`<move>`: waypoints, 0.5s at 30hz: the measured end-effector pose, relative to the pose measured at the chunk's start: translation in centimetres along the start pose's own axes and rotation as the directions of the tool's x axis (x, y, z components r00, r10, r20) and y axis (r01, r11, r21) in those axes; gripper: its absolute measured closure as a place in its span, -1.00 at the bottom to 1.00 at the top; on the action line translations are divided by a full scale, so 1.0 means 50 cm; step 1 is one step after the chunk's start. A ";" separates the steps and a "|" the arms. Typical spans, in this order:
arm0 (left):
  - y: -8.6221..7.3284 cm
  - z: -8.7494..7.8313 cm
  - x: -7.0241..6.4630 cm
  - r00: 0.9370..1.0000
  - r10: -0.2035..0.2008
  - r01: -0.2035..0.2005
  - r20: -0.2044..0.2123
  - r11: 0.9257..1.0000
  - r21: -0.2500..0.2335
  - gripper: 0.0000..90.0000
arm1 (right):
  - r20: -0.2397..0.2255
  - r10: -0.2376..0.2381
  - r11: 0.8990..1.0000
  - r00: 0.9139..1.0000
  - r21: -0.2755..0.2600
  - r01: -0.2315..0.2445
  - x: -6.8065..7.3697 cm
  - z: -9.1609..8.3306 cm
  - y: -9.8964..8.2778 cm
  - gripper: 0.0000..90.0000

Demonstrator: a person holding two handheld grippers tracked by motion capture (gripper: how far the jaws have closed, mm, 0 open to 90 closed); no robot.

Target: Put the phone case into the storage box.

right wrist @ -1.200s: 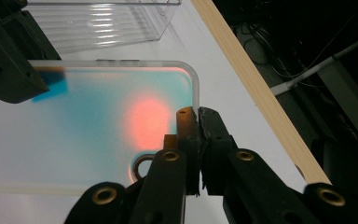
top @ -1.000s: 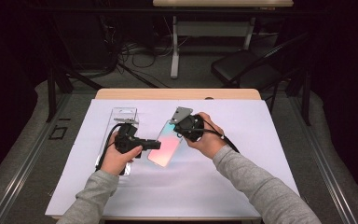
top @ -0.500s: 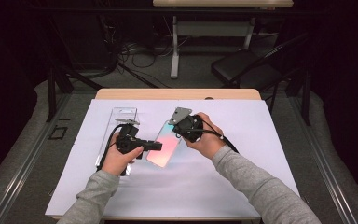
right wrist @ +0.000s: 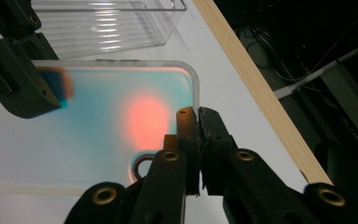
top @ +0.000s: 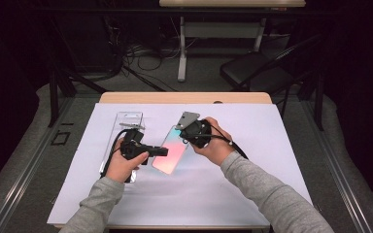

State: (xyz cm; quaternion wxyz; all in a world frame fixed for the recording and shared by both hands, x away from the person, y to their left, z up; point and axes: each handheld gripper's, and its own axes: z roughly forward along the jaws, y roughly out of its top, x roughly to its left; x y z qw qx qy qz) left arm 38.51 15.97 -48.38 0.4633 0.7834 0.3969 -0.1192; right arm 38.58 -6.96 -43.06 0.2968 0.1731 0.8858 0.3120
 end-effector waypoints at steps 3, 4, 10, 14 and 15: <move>0.000 -0.001 0.002 1.000 -0.005 0.005 0.004 1.000 0.002 0.75 | 0.000 0.002 1.000 1.000 0.000 -0.002 0.000 0.000 0.000 0.96; 0.000 -0.001 0.003 1.000 -0.006 0.006 0.005 1.000 0.003 0.76 | -0.001 0.003 1.000 1.000 -0.002 -0.003 0.000 0.000 0.000 0.96; -0.001 -0.002 0.006 1.000 -0.014 0.014 0.018 1.000 -0.003 0.79 | -0.001 0.003 1.000 1.000 -0.002 -0.003 0.000 0.001 0.000 0.96; -0.001 -0.002 0.007 1.000 -0.022 0.022 0.023 1.000 -0.003 0.80 | -0.001 0.008 1.000 1.000 0.001 -0.008 0.001 0.002 -0.001 0.96; -0.001 -0.002 0.007 1.000 -0.022 0.022 0.023 1.000 -0.003 0.80 | -0.001 0.008 1.000 1.000 0.001 -0.008 0.001 0.002 -0.001 0.96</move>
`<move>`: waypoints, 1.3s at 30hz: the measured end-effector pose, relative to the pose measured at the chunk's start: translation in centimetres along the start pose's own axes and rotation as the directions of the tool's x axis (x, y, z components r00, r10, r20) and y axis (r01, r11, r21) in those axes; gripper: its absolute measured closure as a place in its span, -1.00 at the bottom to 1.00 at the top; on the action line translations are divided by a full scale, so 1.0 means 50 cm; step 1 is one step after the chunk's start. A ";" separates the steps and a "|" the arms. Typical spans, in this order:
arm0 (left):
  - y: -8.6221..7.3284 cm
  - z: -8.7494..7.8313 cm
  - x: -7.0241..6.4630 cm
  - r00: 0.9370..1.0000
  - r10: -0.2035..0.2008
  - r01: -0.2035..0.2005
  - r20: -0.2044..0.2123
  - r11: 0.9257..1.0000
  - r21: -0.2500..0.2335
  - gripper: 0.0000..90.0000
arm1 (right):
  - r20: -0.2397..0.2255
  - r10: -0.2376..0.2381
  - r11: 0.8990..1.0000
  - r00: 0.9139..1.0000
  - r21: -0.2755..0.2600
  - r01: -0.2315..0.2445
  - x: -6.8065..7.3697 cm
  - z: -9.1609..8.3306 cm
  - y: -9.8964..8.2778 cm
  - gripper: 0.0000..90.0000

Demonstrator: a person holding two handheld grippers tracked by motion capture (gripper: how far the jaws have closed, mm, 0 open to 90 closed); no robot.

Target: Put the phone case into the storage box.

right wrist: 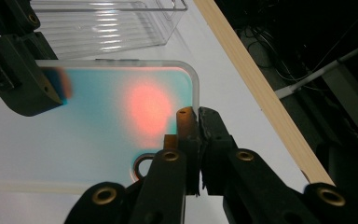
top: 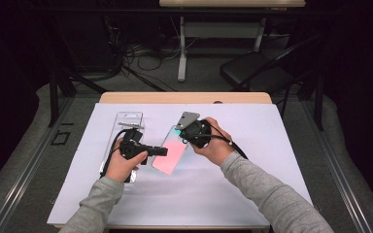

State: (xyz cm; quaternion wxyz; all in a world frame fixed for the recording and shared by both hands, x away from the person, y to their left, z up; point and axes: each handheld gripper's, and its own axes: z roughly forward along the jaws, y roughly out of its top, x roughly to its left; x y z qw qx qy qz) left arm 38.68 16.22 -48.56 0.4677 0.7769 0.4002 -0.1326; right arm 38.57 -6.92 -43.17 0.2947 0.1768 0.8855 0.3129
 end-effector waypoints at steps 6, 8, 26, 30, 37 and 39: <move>0.000 -0.001 0.003 1.000 -0.009 0.009 0.013 1.000 0.004 0.80 | 0.000 0.000 1.000 1.000 0.002 0.000 0.001 0.000 0.000 0.96; 0.000 0.000 0.004 1.000 -0.014 0.013 0.016 1.000 0.004 0.80 | -0.001 0.001 1.000 1.000 0.004 -0.001 0.001 0.001 0.000 0.96; -0.001 -0.004 0.008 0.999 -0.031 0.030 0.032 0.999 0.009 0.81 | -0.017 0.010 1.000 1.000 -0.003 -0.010 -0.001 0.005 -0.002 0.96; -0.001 -0.005 0.007 0.999 -0.035 0.035 0.032 0.999 0.007 0.81 | -0.017 0.017 1.000 1.000 -0.005 -0.017 -0.001 0.005 -0.003 0.95; -0.001 -0.005 0.006 0.999 -0.039 0.039 0.036 0.999 0.004 0.81 | -0.019 0.018 1.000 1.000 -0.008 -0.018 -0.002 0.005 -0.003 0.95; -0.001 -0.006 0.006 0.998 -0.039 0.039 0.039 0.999 0.004 0.81 | -0.019 0.018 1.000 1.000 -0.008 -0.019 -0.002 0.004 -0.003 0.95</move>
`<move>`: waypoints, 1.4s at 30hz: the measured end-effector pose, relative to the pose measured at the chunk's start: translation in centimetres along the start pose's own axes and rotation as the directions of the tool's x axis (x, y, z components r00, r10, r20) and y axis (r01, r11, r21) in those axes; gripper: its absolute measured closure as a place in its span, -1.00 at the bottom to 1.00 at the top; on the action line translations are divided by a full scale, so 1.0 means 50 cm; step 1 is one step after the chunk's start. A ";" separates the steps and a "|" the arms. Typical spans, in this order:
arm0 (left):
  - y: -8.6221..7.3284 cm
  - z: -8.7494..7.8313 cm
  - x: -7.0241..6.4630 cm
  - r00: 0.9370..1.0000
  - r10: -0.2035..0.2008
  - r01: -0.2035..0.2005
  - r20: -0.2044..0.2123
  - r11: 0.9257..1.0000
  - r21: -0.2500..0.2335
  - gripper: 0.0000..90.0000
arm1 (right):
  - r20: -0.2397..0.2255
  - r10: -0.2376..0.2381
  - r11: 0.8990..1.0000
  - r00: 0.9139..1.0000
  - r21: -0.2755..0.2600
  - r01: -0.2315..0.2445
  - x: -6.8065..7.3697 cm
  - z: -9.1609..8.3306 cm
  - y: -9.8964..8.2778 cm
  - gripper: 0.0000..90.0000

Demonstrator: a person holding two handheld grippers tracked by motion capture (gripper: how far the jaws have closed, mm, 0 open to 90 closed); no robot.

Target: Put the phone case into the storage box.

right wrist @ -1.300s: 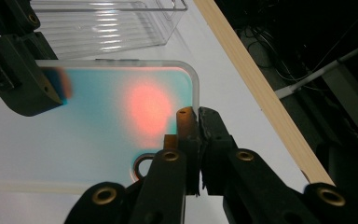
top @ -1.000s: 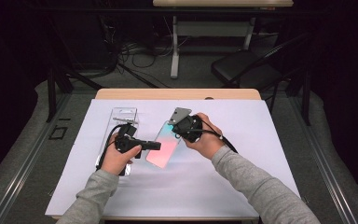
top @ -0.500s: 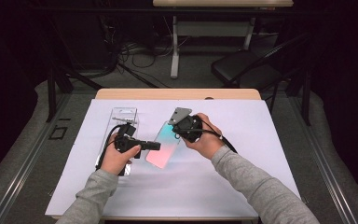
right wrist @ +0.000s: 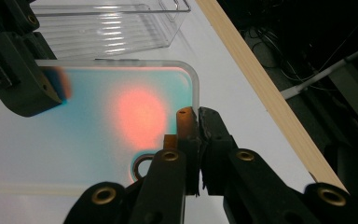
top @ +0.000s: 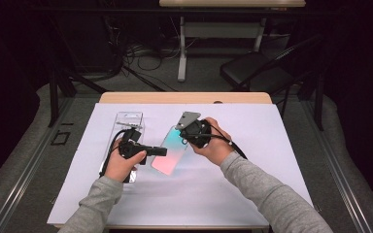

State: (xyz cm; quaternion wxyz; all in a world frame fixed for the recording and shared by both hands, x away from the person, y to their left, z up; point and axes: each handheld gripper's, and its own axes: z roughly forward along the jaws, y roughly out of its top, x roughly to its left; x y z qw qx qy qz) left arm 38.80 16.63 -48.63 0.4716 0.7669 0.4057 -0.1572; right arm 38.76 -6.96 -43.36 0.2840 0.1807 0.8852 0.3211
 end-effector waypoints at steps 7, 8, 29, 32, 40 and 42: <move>0.000 -0.001 -0.001 1.000 0.006 -0.006 -0.005 1.000 -0.006 0.81 | 0.002 -0.002 1.000 1.000 -0.004 0.002 0.000 -0.001 0.001 0.95; 0.000 -0.001 -0.001 1.000 0.005 -0.005 -0.004 1.000 -0.008 0.81 | 0.003 -0.002 1.000 1.000 -0.004 0.002 0.000 -0.001 0.001 0.95; 0.000 -0.009 0.002 1.000 0.006 -0.007 -0.006 1.000 -0.025 0.81 | -0.003 0.029 0.999 1.000 -0.041 -0.029 0.000 -0.006 0.003 0.75; 0.000 -0.012 0.002 1.000 0.001 -0.001 -0.012 1.000 -0.031 0.81 | 0.002 0.040 0.997 0.999 -0.059 -0.040 -0.001 -0.008 0.003 0.67; 0.001 -0.021 0.005 1.000 0.009 -0.010 -0.028 0.998 -0.054 0.81 | 0.010 0.082 0.992 0.997 -0.102 -0.081 0.000 -0.021 -0.005 0.44; 0.001 -0.023 0.005 0.999 0.010 -0.011 -0.030 0.998 -0.057 0.81 | 0.013 0.092 0.990 0.996 -0.106 -0.090 -0.001 -0.022 -0.007 0.40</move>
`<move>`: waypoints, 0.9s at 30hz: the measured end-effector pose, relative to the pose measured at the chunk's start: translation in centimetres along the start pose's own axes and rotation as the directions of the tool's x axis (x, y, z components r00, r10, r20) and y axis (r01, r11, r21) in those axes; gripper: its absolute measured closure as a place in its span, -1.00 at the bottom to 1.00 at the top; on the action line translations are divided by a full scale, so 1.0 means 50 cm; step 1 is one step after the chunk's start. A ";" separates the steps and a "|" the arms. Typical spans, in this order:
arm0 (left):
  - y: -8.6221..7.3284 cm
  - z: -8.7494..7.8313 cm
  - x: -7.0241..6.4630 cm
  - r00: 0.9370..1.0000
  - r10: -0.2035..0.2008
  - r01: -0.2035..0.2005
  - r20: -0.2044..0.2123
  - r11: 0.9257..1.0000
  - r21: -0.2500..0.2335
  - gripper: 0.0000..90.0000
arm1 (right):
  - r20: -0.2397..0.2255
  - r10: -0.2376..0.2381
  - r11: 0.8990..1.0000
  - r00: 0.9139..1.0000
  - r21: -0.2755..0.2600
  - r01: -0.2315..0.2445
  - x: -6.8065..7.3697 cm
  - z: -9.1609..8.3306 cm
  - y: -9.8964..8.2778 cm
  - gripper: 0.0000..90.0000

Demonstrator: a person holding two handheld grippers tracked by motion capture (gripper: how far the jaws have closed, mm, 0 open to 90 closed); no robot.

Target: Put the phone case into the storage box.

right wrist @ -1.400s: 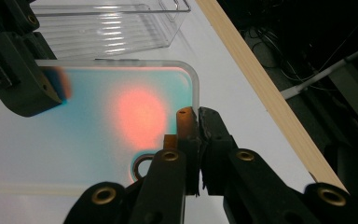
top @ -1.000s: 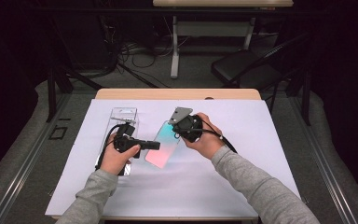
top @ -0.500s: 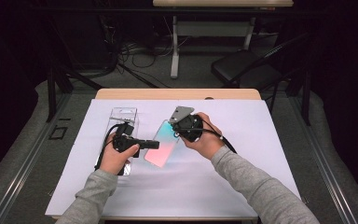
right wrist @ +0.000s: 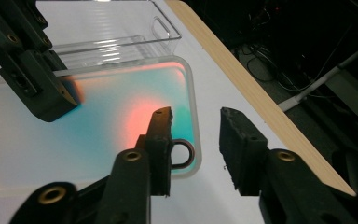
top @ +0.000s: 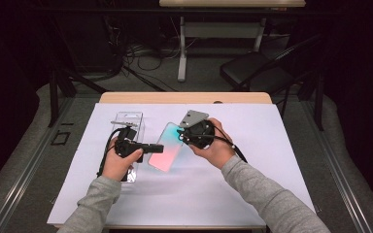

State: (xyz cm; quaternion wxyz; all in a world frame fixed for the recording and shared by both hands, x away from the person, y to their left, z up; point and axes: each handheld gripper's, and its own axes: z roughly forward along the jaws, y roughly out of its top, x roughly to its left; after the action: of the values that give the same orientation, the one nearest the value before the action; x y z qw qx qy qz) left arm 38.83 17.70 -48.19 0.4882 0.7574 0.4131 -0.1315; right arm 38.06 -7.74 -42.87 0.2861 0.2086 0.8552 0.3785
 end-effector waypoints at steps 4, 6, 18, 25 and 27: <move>0.001 -0.005 0.000 1.000 -0.001 0.001 -0.006 1.000 -0.015 0.81 | 0.010 0.032 0.999 0.999 -0.017 -0.032 -0.006 -0.007 -0.006 0.25; 0.001 -0.007 0.000 1.000 -0.001 0.001 -0.011 1.000 -0.020 0.81 | 0.000 0.061 0.998 0.998 -0.028 -0.061 -0.010 -0.012 -0.009 0.17; 0.002 -0.018 0.000 1.000 0.009 -0.010 -0.022 0.999 -0.048 0.81 | -0.029 0.121 0.991 0.992 -0.052 -0.122 -0.005 -0.026 -0.017 -0.09; 0.002 -0.021 -0.001 1.000 0.009 -0.010 -0.024 0.998 -0.059 0.81 | -0.030 0.125 0.991 0.992 -0.044 -0.126 -0.002 -0.028 -0.016 -0.09; 0.002 -0.021 -0.001 1.000 0.011 -0.013 -0.025 0.998 -0.061 0.81 | -0.032 0.131 0.990 0.991 -0.045 -0.133 -0.003 -0.030 -0.016 -0.09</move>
State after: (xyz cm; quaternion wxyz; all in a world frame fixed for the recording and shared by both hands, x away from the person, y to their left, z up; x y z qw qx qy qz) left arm 38.65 18.56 -47.56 0.5069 0.7461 0.4183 -0.1065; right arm 37.09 -9.10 -42.60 0.2527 0.2524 0.8345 0.4197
